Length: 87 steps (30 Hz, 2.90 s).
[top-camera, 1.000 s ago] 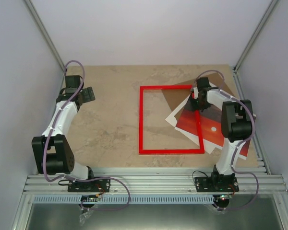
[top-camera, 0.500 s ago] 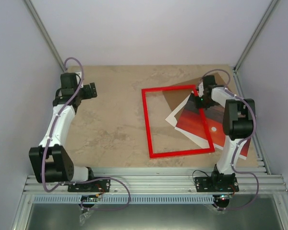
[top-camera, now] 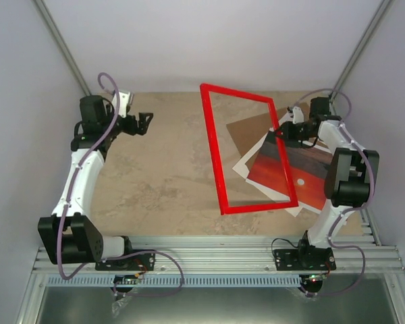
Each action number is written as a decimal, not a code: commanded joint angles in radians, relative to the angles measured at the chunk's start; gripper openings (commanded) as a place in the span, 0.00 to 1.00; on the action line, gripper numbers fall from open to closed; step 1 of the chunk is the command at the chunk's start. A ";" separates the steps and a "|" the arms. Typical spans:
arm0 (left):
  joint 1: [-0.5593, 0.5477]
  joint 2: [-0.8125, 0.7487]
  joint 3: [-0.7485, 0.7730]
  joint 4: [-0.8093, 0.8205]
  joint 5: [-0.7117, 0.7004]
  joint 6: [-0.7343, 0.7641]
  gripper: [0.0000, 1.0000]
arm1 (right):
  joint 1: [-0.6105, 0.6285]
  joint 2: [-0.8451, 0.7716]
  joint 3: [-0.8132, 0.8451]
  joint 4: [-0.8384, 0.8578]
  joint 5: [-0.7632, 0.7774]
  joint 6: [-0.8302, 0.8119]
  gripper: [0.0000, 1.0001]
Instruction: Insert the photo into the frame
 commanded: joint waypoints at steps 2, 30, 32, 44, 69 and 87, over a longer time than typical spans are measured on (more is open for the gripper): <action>-0.025 -0.097 0.000 0.174 0.266 0.298 0.99 | 0.004 -0.037 0.057 0.002 -0.522 0.053 0.00; -0.614 -0.245 -0.146 0.656 0.000 1.423 0.99 | 0.197 -0.109 -0.132 0.025 -0.692 0.134 0.00; -0.663 -0.234 -0.136 0.670 -0.052 1.446 0.99 | 0.198 -0.097 -0.140 0.022 -0.697 0.138 0.01; -0.735 -0.177 -0.119 0.639 -0.058 1.704 0.87 | 0.226 -0.069 -0.168 -0.039 -0.689 0.109 0.01; -0.761 -0.157 -0.104 0.586 -0.128 1.796 0.10 | 0.241 -0.025 -0.088 -0.130 -0.668 0.048 0.20; -0.614 0.021 0.244 0.116 -0.548 0.971 0.00 | -0.115 -0.083 0.224 -0.038 -0.502 -0.025 0.98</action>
